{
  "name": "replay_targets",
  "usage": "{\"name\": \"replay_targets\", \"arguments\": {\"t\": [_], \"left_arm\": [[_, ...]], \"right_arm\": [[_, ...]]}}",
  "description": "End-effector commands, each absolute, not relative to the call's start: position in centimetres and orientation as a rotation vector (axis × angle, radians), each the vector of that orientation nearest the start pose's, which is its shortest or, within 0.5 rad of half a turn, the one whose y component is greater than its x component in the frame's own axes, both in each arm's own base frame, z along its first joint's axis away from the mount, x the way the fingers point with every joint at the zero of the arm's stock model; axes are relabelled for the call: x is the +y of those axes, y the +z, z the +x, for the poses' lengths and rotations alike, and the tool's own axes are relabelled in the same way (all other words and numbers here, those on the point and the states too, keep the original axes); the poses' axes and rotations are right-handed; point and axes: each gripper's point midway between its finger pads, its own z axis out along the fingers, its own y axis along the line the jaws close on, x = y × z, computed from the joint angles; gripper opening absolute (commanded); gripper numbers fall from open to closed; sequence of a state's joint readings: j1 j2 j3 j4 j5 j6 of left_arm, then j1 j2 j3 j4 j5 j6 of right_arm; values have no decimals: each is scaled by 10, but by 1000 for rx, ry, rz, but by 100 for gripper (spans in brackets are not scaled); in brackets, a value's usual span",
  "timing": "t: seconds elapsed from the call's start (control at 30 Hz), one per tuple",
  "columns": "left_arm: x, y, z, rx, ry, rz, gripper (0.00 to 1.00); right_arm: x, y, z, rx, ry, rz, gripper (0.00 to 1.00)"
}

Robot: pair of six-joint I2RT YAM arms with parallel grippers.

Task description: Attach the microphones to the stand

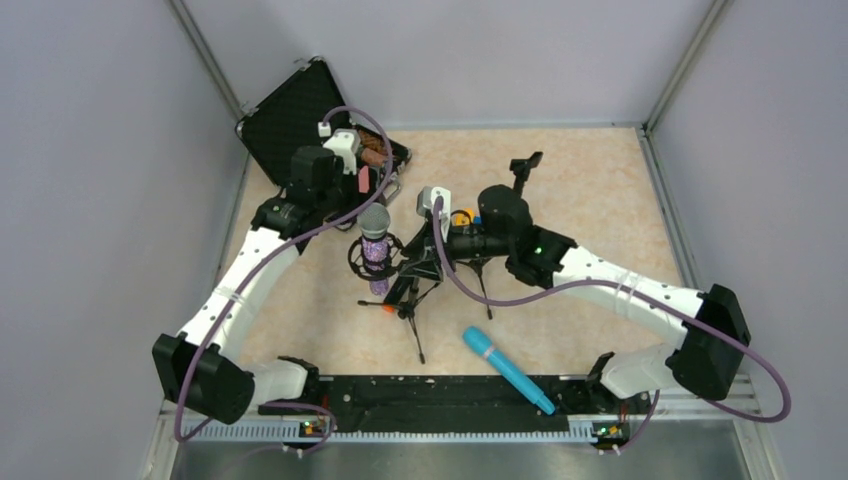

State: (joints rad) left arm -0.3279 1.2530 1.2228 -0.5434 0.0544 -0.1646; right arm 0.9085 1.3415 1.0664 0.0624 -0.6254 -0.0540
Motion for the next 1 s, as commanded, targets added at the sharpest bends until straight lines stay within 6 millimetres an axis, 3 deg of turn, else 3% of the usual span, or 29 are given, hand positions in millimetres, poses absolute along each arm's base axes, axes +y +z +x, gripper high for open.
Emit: {"name": "replay_targets", "arguments": {"t": [0.0,0.2,0.47,0.63,0.97], "left_arm": [[-130,260,353,2127,-312,177,98],[-129,257,354,2136,-308,164,98],[-114,261,358,2123,-226,78,99],[-101,268,360,2104,-175,43,99],[-86,282,360,2061,-163,-1,99]], "right_arm": [[384,407,159,1026,1190,-1189,0],[378,436,155,1006,1194,-1166,0],[371,463,152,1003,1184,-1152,0],[366,474,156,1005,1149,-1127,0],[359,477,174,1054,1039,-1085,0]]}}
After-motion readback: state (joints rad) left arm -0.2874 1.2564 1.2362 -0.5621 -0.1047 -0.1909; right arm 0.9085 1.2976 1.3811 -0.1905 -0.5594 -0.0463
